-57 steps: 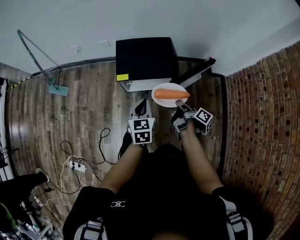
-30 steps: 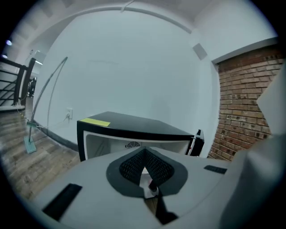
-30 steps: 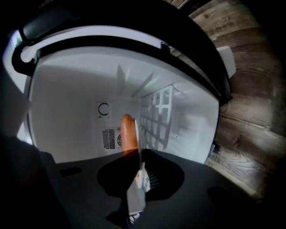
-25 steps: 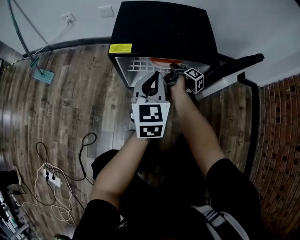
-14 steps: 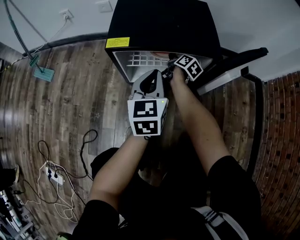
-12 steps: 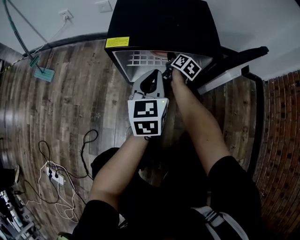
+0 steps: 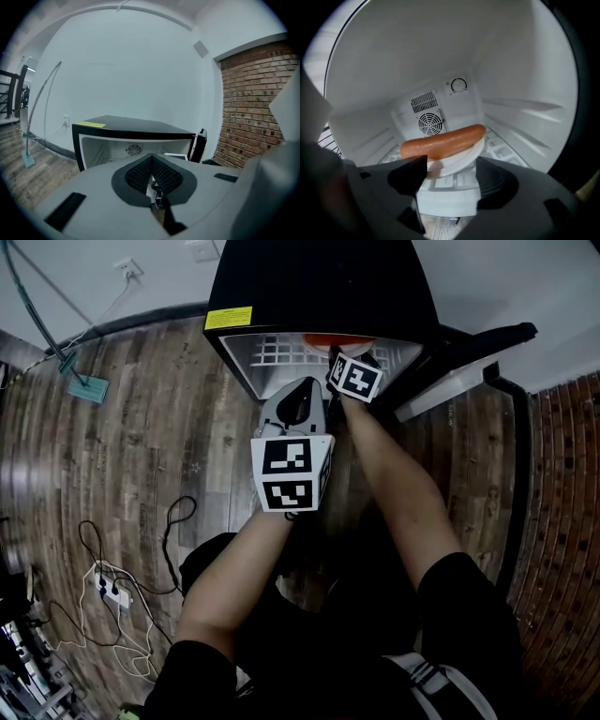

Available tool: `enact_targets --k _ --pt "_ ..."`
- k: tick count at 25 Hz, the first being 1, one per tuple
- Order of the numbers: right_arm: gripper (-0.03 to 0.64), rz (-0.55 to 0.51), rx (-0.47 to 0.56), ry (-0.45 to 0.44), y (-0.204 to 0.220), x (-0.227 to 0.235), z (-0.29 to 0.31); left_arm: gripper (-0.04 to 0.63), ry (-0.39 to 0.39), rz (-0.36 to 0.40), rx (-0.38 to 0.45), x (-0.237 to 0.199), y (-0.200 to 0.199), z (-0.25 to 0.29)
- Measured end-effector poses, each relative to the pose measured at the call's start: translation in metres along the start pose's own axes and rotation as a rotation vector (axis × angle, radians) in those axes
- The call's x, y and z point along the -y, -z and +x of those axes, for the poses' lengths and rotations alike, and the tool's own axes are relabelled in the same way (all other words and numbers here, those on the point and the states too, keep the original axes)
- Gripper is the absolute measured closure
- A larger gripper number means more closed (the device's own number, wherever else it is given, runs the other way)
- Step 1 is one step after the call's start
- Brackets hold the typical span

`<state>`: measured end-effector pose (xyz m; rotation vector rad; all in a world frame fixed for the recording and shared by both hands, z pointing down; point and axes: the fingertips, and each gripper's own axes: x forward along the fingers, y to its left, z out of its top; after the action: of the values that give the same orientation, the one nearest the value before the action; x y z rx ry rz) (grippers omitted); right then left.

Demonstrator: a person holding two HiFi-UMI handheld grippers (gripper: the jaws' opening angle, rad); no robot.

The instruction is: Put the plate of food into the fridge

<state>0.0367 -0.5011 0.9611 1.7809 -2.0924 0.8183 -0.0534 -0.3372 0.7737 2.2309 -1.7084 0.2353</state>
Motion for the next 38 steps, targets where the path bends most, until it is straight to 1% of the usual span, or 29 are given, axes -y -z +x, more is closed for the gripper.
enact_targets --k 1,2,5,6,10,13,14,15,16,20,23,26,30,32,34,36,38 --pt "0.305 0.006 0.0 -0.009 0.0 0.001 -0.001 0.597 0.003 0.001 -0.002 0.001 0.0 0.0" --pt "0.305 0.036 -0.002 -0.019 0.0 0.002 -0.003 0.597 0.006 0.002 -0.003 0.002 0.001 0.001" --pt "0.304 0.224 -0.007 -0.028 -0.004 0.01 -0.012 0.597 0.019 0.006 -0.007 0.006 0.001 0.004" --pt "0.304 0.256 0.003 -0.016 -0.006 0.013 -0.016 0.597 0.023 0.008 -0.008 0.007 0.001 0.005" --pt "0.304 0.235 0.049 0.036 -0.009 0.019 -0.032 0.597 0.029 0.001 -0.007 0.011 -0.001 0.012" --pt "0.307 0.249 0.088 0.013 -0.007 0.023 -0.048 0.597 0.034 0.007 -0.008 0.013 -0.002 0.016" --pt "0.316 0.243 0.108 -0.003 -0.008 0.023 -0.056 0.597 0.035 0.007 -0.011 0.013 -0.001 0.017" --pt "0.427 0.224 0.13 -0.015 -0.009 0.024 -0.065 0.597 0.035 0.004 -0.014 0.013 0.0 0.018" --pt "0.593 0.195 0.154 -0.025 -0.01 0.025 -0.075 0.597 0.035 0.001 -0.017 0.012 0.001 0.019" --pt "0.603 0.049 0.238 -0.1 -0.022 0.02 -0.119 0.597 0.033 0.002 -0.021 0.008 0.002 0.023" --pt "0.603 -0.062 0.309 -0.117 -0.039 0.014 -0.159 0.597 0.035 0.012 -0.02 0.009 0.0 0.025" --pt "0.603 -0.137 0.364 -0.121 -0.058 0.006 -0.194 0.597 0.031 0.019 -0.008 0.013 -0.006 0.029" --pt "0.603 -0.175 0.398 -0.118 -0.087 -0.006 -0.224 0.597 0.071 0.013 0.01 0.021 -0.026 0.026" --pt "0.603 -0.186 0.405 -0.111 -0.108 -0.014 -0.238 0.597 0.082 0.01 -0.009 0.023 -0.031 0.019" --pt "0.603 -0.196 0.414 -0.093 -0.136 -0.023 -0.251 0.597 0.097 -0.012 -0.045 0.028 -0.039 0.016" --pt "0.603 -0.194 0.41 -0.068 -0.169 -0.034 -0.266 0.597 0.119 -0.026 -0.076 0.036 -0.061 0.011" --pt "0.603 -0.179 0.398 -0.051 -0.203 -0.046 -0.287 0.597 0.135 -0.024 -0.084 0.045 -0.101 -0.001"
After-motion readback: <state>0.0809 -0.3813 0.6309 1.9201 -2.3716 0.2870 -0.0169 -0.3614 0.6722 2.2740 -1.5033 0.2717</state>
